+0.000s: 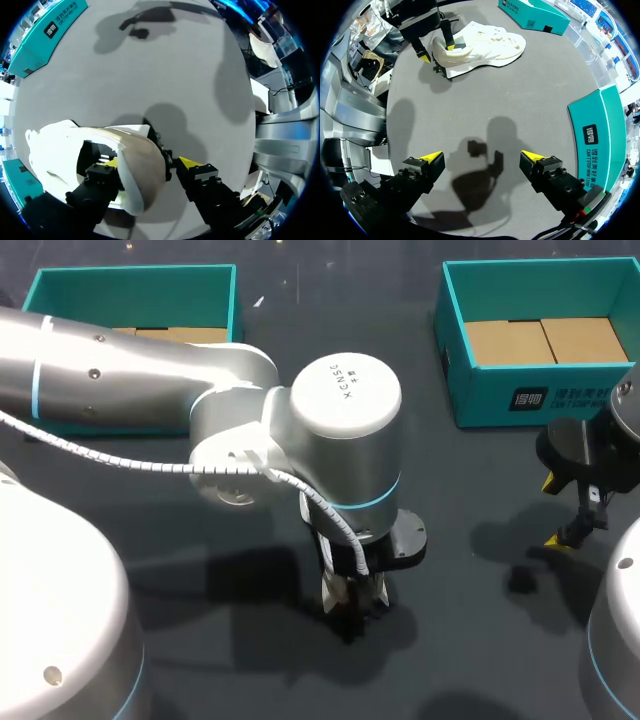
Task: Take the shoe out of the shoebox, open the shoe tongue, remove and reinsert the insole, then place the shoe into the shoebox
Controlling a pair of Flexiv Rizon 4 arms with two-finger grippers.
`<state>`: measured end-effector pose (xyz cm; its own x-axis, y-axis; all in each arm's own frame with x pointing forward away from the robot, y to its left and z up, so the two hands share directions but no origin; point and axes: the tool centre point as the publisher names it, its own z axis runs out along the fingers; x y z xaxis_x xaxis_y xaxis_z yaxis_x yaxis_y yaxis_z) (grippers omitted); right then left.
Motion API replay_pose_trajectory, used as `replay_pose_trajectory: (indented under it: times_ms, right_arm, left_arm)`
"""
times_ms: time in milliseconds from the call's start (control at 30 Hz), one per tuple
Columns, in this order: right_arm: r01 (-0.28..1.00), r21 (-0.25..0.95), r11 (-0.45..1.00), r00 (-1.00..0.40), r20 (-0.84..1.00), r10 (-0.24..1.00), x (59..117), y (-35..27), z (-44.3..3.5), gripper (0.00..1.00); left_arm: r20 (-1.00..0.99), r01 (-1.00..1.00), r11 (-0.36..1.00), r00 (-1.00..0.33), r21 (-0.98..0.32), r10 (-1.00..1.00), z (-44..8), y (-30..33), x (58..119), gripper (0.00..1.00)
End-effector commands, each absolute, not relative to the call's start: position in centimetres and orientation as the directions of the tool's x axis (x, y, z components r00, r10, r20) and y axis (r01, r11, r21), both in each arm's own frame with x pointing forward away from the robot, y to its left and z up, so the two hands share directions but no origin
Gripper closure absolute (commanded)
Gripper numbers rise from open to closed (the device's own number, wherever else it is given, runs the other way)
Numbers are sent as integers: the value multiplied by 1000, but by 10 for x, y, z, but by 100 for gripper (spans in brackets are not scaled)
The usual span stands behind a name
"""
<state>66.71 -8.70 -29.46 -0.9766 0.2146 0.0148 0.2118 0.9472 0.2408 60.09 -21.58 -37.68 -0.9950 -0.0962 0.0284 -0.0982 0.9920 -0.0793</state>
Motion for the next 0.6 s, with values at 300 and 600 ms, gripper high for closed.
replay_pose_trajectory:
  times_ms: [300, 600]
  right_arm:
    - [211, 241, 947, -977, 12, 215, 666, -87, -295, 0]
    - [211, 241, 947, -977, 12, 215, 666, -87, -295, 0]
  left_arm:
    - [41, -95, 995, -995, -42, -93, -390, -222, 598, 35]
    - [38, -104, 994, -994, -30, -103, -392, -220, 596, 61]
